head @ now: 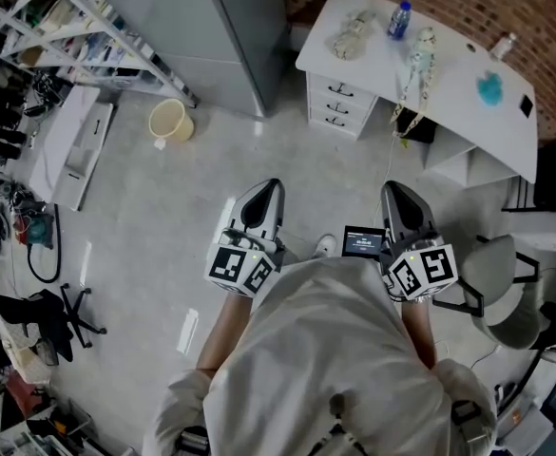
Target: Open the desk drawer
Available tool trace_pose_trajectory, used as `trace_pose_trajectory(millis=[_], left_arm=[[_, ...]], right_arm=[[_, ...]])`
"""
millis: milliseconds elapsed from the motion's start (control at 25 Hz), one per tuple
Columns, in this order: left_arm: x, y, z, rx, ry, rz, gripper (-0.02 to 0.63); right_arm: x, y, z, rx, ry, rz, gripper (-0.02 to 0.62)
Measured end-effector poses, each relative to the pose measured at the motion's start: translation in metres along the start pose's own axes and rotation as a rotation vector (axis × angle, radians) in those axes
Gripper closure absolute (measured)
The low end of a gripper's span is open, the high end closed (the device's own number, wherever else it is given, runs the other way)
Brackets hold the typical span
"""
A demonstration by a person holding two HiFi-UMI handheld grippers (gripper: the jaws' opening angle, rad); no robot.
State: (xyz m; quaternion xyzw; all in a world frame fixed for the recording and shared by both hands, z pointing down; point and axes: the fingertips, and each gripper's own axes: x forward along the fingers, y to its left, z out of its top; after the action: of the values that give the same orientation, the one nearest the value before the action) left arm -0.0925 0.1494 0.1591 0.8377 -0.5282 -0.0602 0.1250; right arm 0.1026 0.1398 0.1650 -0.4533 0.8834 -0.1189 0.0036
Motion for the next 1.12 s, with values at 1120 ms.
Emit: trace_pose_trajectory(millis=[1120], left_arm=[[0.227,0.176,0.019,0.0,0.203,-0.443,0.598]], right_arm=[[0.177,-0.052,0.004,0.051,0.034,-0.486,0.569]])
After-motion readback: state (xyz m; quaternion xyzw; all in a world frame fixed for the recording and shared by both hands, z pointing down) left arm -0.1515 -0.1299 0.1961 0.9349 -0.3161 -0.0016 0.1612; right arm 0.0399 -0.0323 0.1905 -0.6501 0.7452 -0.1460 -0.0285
